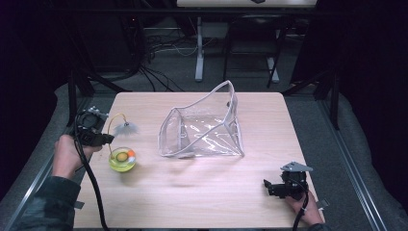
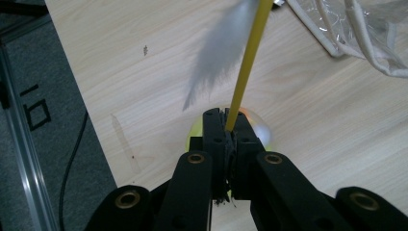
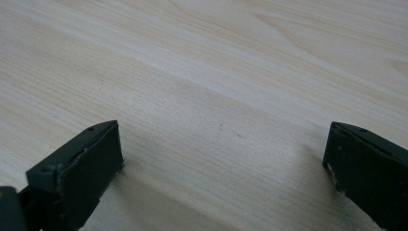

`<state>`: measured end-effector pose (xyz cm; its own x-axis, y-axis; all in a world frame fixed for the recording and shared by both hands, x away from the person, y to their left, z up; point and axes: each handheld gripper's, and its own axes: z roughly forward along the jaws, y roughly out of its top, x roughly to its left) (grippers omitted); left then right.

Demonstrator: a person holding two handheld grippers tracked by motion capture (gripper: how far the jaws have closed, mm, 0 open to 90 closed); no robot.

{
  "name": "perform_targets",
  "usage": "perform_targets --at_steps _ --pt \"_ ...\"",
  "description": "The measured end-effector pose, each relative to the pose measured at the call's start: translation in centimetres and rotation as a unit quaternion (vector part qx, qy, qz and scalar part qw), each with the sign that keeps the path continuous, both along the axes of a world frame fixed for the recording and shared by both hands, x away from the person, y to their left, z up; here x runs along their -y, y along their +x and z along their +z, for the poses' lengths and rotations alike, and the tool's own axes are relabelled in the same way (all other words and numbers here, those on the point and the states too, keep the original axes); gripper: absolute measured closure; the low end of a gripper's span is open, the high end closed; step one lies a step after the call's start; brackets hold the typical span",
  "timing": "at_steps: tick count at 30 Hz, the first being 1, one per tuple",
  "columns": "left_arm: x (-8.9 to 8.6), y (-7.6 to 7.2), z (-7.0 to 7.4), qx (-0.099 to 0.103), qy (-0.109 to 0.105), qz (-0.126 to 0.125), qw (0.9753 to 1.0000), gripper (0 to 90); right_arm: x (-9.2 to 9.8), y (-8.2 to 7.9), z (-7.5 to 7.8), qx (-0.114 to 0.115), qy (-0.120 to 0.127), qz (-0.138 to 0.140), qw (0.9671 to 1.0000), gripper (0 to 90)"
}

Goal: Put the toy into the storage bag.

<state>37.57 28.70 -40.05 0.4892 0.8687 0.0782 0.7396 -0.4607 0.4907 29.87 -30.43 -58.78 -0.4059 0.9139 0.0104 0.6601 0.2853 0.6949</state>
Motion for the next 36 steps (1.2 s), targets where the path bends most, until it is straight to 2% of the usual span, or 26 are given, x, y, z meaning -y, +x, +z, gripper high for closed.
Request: perform_targets --at_steps 8,17,23,32,36 --pt "0.2 1.2 0.5 -0.019 0.029 -0.006 0.9994 88.4 0.0 0.0 0.0 0.0 0.0 0.0 1.0 0.0" --pt "0.1 2.9 1.7 -0.026 0.047 -0.001 0.9986 88.4 0.0 0.0 0.0 0.0 -0.001 0.001 1.0 0.0" --pt "0.2 4.1 2.7 -0.026 0.052 0.002 0.9983 88.4 0.0 0.0 0.0 0.0 -0.002 0.002 1.0 0.0" --pt "0.9 5.8 3.4 -0.027 0.069 0.008 0.9972 88.5 0.0 0.0 0.0 0.0 -0.002 0.002 1.0 0.0" --pt "1.2 6.4 3.6 -0.03 0.07 0.01 0.9971 88.5 0.0 0.0 0.0 0.0 -0.002 0.002 1.0 0.0"
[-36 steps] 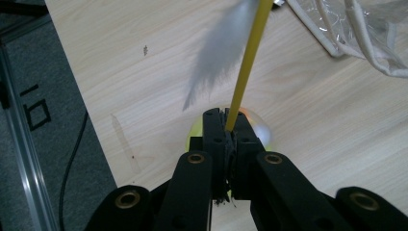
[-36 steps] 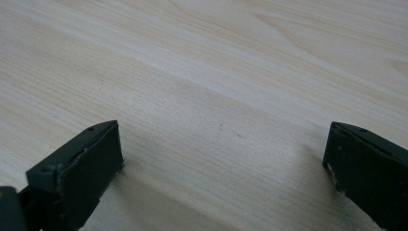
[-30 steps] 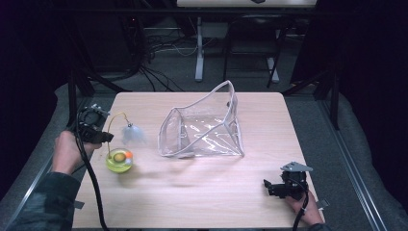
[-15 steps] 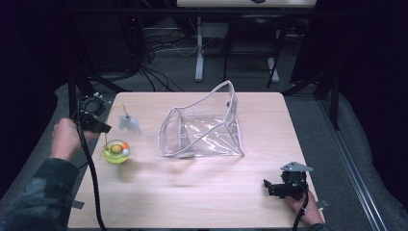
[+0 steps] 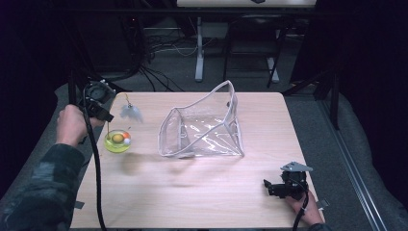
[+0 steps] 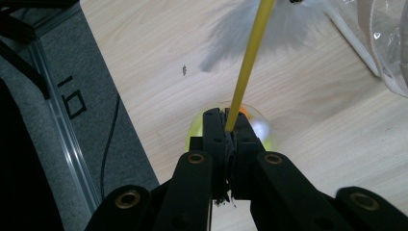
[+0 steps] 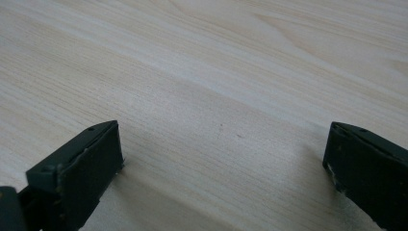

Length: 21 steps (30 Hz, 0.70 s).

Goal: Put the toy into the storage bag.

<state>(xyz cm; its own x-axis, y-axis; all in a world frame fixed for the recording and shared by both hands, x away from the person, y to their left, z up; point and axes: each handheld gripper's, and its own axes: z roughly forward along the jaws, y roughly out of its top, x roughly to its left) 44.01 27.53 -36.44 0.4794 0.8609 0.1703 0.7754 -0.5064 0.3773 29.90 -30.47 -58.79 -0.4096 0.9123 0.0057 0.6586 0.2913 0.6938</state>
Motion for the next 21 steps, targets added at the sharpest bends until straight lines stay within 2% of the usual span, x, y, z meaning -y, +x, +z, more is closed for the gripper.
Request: perform_targets --at_steps 10,13,21 --pt "0.1 1.5 0.6 -0.01 -0.001 0.008 0.9999 88.4 0.0 0.0 0.0 0.0 0.0 0.0 1.0 0.0" --pt "0.3 1.8 1.0 -0.008 0.005 0.009 0.9999 88.4 0.0 0.0 0.0 0.0 0.0 0.0 1.0 0.0" --pt "0.7 2.3 2.5 -0.003 0.002 0.006 1.0 88.4 0.0 0.0 0.0 0.0 0.0 0.0 1.0 0.0"
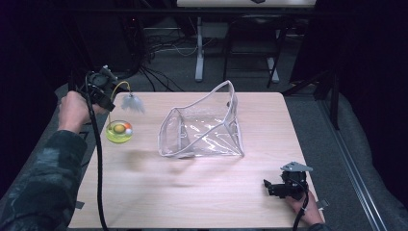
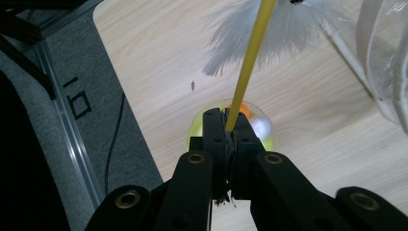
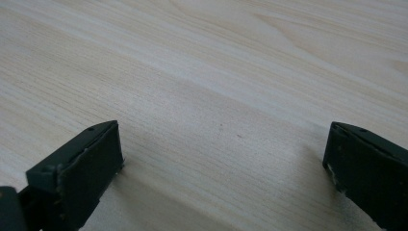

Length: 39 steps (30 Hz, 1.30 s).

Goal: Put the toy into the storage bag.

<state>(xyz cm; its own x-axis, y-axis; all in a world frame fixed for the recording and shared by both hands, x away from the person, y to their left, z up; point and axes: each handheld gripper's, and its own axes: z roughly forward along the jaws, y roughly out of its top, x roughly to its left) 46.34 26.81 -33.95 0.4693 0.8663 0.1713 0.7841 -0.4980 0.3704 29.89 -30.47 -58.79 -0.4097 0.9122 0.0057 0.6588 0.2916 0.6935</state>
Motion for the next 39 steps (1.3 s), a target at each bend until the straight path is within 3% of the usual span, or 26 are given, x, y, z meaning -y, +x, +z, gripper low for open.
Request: perform_targets --at_steps 24,39 --pt "1.4 0.5 3.9 0.02 0.001 -0.01 0.9998 88.4 0.0 0.0 0.0 0.0 0.0 0.001 1.0 0.0" --pt "2.7 0.1 7.1 0.038 0.002 -0.027 0.9989 88.4 0.0 0.0 0.0 0.0 0.0 0.001 1.0 0.0"
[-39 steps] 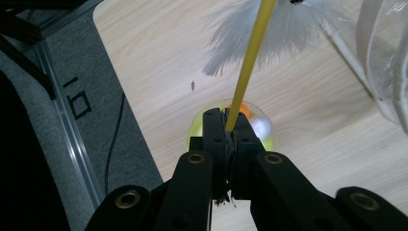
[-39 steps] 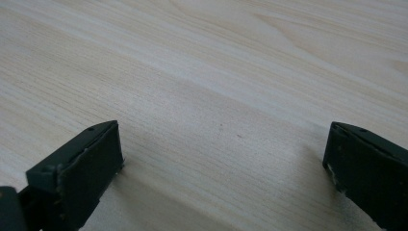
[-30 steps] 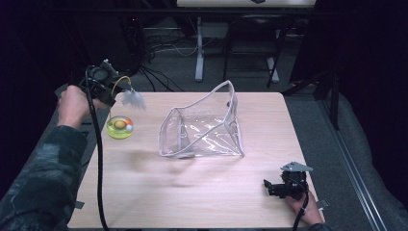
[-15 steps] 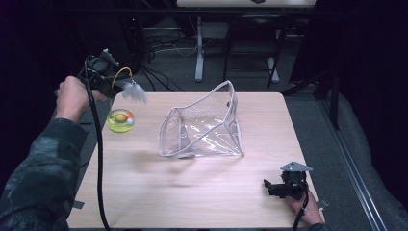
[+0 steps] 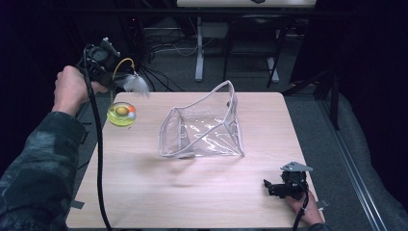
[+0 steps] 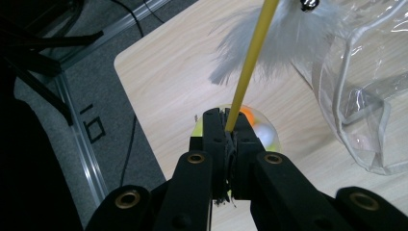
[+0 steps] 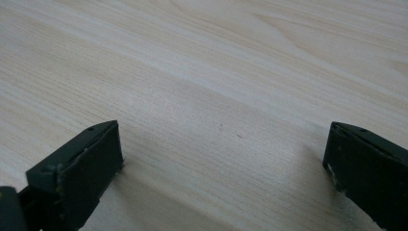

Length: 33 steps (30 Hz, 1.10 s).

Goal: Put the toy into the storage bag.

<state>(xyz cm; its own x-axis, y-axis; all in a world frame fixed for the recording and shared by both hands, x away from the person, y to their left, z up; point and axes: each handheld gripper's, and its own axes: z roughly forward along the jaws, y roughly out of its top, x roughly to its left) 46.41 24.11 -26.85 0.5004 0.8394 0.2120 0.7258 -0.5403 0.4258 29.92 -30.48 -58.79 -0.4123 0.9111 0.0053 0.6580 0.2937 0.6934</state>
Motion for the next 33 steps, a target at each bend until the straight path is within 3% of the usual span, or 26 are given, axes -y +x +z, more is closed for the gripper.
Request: perform_targets --at_steps 18,33 --pt "2.7 -0.6 2.9 0.018 -0.005 -0.032 0.9993 88.4 0.0 -0.1 0.0 -0.002 0.001 0.0 1.0 0.0" --pt "6.8 -0.2 4.0 0.006 0.003 -0.075 0.9972 88.4 0.0 -0.1 0.0 -0.002 0.001 0.0 1.0 0.0"
